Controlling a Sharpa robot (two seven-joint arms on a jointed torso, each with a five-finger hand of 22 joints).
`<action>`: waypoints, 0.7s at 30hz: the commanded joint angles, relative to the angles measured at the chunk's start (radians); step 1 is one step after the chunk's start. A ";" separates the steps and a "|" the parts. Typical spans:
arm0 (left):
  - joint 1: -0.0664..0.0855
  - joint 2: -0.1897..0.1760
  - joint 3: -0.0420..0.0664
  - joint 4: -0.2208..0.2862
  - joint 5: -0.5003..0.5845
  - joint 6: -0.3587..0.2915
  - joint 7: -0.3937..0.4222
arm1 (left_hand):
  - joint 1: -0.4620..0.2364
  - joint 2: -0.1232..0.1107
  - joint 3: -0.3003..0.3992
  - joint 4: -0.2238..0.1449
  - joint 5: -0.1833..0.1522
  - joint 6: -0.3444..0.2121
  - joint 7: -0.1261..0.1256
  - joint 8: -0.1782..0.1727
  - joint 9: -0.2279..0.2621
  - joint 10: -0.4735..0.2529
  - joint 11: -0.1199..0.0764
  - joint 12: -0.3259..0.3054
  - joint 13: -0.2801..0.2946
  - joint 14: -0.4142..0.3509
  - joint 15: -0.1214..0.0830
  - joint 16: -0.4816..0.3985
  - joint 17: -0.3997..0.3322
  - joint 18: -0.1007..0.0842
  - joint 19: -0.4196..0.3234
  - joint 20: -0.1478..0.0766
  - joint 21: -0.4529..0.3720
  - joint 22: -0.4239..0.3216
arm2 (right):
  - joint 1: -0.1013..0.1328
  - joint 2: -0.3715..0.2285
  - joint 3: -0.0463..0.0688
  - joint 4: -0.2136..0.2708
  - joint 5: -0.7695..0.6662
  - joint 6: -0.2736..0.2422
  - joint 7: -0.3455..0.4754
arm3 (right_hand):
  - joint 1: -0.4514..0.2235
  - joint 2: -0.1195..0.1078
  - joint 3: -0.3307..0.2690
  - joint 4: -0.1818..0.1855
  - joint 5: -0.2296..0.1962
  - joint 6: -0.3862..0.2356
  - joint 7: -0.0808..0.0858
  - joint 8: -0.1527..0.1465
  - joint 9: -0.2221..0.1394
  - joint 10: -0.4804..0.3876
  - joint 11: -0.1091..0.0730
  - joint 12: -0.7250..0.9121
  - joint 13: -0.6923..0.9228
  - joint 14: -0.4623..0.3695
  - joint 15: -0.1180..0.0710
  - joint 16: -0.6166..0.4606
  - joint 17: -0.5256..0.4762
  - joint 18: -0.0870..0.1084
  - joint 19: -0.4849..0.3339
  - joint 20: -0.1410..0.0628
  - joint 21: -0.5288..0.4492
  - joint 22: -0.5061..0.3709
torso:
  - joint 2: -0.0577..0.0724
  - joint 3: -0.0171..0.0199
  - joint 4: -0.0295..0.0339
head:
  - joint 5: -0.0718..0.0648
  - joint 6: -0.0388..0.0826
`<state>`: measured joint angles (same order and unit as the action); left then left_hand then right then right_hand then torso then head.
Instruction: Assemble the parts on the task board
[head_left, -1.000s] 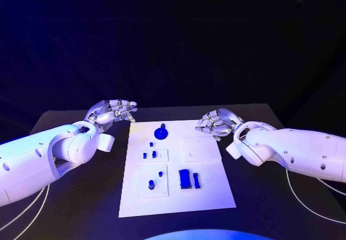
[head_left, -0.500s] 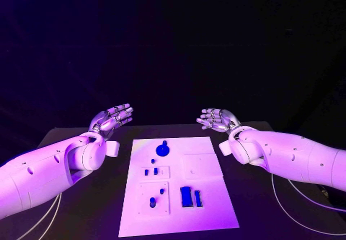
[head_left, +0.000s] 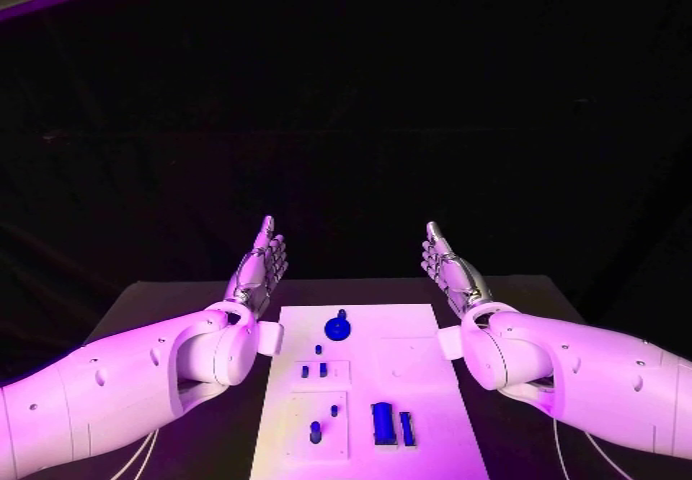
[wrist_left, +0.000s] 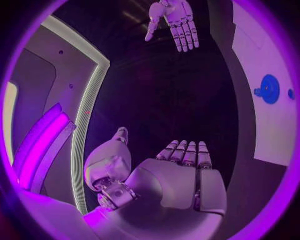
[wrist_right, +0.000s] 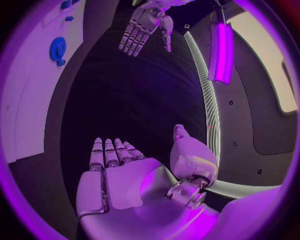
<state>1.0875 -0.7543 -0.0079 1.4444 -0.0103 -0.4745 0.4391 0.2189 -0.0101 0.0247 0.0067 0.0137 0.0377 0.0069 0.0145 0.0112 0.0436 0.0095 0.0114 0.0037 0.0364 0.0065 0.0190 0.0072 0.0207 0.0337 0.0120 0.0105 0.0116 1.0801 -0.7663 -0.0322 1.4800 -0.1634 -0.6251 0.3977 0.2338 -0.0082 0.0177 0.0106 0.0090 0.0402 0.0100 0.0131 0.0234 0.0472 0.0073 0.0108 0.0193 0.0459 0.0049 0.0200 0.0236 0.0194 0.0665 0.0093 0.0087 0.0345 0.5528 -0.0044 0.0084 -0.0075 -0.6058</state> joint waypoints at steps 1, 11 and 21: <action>-0.015 -0.010 0.004 0.052 0.007 -0.193 0.059 | -0.219 0.010 -0.025 -0.007 -0.014 -0.038 -0.007 -0.015 -0.011 -0.044 -0.010 -0.011 -0.004 -0.036 -0.007 -0.019 -0.007 -0.021 -0.034 -0.012 -0.011 -0.012 | -0.015 -0.008 0.015 0.048 0.128 -0.114 0.101 | -0.234 0.008 -0.018 -0.011 -0.009 -0.040 -0.010 -0.013 -0.023 -0.047 -0.007 -0.011 -0.019 -0.046 -0.005 -0.020 -0.024 -0.019 -0.066 -0.009 -0.009 -0.035 | -0.009 0.0044 -0.0084 | 0.007 0.006; -0.037 -0.026 0.008 0.126 0.010 -0.295 0.081 | -0.219 0.010 -0.025 -0.007 -0.014 -0.038 -0.007 -0.015 -0.011 -0.044 -0.010 -0.011 -0.004 -0.036 -0.007 -0.019 -0.007 -0.021 -0.034 -0.012 -0.011 -0.012 | -0.030 -0.014 0.032 0.090 0.163 -0.145 0.122 | -0.234 0.008 -0.018 -0.011 -0.009 -0.040 -0.010 -0.013 -0.023 -0.047 -0.007 -0.011 -0.019 -0.046 -0.005 -0.020 -0.024 -0.019 -0.066 -0.009 -0.009 -0.035 | -0.009 0.0044 -0.0084 | 0.007 0.006; -0.037 -0.026 0.008 0.126 0.010 -0.295 0.081 | -0.219 0.010 -0.025 -0.007 -0.014 -0.038 -0.007 -0.015 -0.011 -0.044 -0.010 -0.011 -0.004 -0.036 -0.007 -0.019 -0.007 -0.021 -0.034 -0.012 -0.011 -0.012 | -0.030 -0.014 0.032 0.090 0.163 -0.145 0.122 | -0.234 0.008 -0.018 -0.011 -0.009 -0.040 -0.010 -0.013 -0.023 -0.047 -0.007 -0.011 -0.019 -0.046 -0.005 -0.020 -0.024 -0.019 -0.066 -0.009 -0.009 -0.035 | -0.009 0.0044 -0.0084 | 0.007 0.006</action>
<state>1.0511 -0.7809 -0.0011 1.5666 -0.0007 -0.7503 0.4966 0.0072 0.0000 0.0041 0.0000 0.0034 0.0054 0.0000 0.0069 0.0009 0.0037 0.0001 0.0066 0.0008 0.0037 0.0002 0.0050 0.0008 0.0055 0.0051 -0.0019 0.0058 0.0009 1.0504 -0.7798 -0.0007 1.5680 -0.0036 -0.7649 0.4940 0.0052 0.0001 0.0057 -0.0014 0.0052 0.0034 0.0000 0.0035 0.0009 0.0052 0.0000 0.0065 0.0009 0.0051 -0.0002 0.0063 0.0008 0.0140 0.0047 0.0002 0.0049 0.0009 0.5443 0.0000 0.0000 -0.0001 -0.5999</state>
